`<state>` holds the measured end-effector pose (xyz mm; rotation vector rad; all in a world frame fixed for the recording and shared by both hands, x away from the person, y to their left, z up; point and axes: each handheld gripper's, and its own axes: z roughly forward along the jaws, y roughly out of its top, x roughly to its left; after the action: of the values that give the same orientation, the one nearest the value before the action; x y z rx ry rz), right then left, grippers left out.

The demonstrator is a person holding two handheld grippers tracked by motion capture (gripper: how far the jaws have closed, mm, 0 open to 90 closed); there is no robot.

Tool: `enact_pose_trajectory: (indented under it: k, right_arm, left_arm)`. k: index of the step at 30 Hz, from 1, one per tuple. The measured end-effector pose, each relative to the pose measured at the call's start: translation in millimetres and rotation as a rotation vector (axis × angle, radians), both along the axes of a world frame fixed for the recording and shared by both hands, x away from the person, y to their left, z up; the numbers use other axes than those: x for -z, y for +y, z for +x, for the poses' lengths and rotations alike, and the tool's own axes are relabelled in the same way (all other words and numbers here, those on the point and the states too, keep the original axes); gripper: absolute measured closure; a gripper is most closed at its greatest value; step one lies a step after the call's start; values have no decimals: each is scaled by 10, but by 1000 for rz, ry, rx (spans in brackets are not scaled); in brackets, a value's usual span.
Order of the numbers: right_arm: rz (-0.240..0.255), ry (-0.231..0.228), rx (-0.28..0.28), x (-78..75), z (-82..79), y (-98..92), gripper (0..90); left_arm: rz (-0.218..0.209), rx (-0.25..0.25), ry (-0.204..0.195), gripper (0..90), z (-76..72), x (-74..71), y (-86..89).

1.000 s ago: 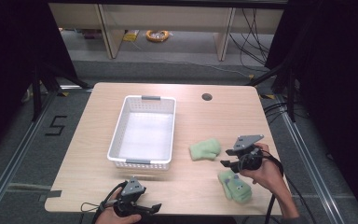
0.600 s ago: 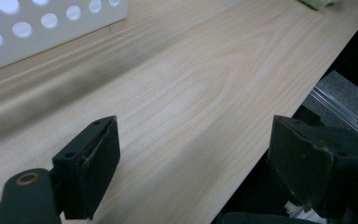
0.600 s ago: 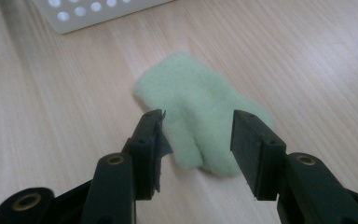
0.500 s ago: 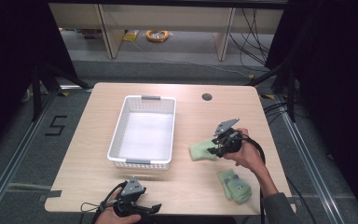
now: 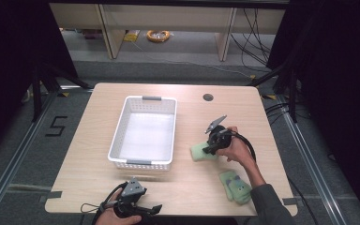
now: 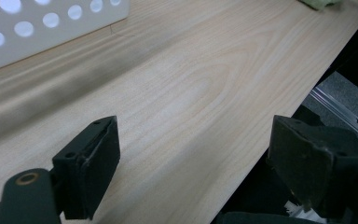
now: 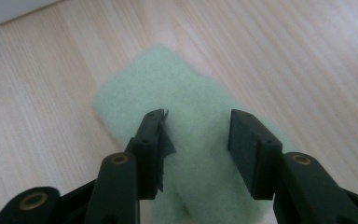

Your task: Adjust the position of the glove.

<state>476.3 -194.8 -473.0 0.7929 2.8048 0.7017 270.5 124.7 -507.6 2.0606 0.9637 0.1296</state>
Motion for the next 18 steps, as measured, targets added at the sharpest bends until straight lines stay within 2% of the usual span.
enact_pose_trajectory:
  k: [3, 6, 9, 10, 11, 14, 15, 18]
  right_arm:
    - [3, 12, 1, 34, 17, -6, 585]
    - [29, 26, 10, 87, 24, -25, 627]
    - [37, 40, 19, 97, 20, -37, 701]
    - [37, 40, 19, 97, 20, -37, 701]
    - [39, 48, 27, 102, 14, -37, 763]
    - [44, 46, 35, 108, 13, -36, 802]
    - [45, 44, 41, 108, 7, -34, 815]
    - [47, 44, 48, 87, -22, -32, 846]
  left_arm:
    - [-1, -1, 0, 161, 0, 0, 0]
    - [10, 10, -2, 161, 1, -3, 4]
    - [19, 16, -4, 161, 2, -9, 10]
    - [19, 16, -4, 161, 2, -9, 10]
    - [10, 9, -4, 161, -1, -6, 4]
    - [9, 8, -5, 161, -1, -8, 7]
    - [22, 17, -6, 161, 4, -13, 18]
    - [4, 6, -6, 161, 2, -7, 8]
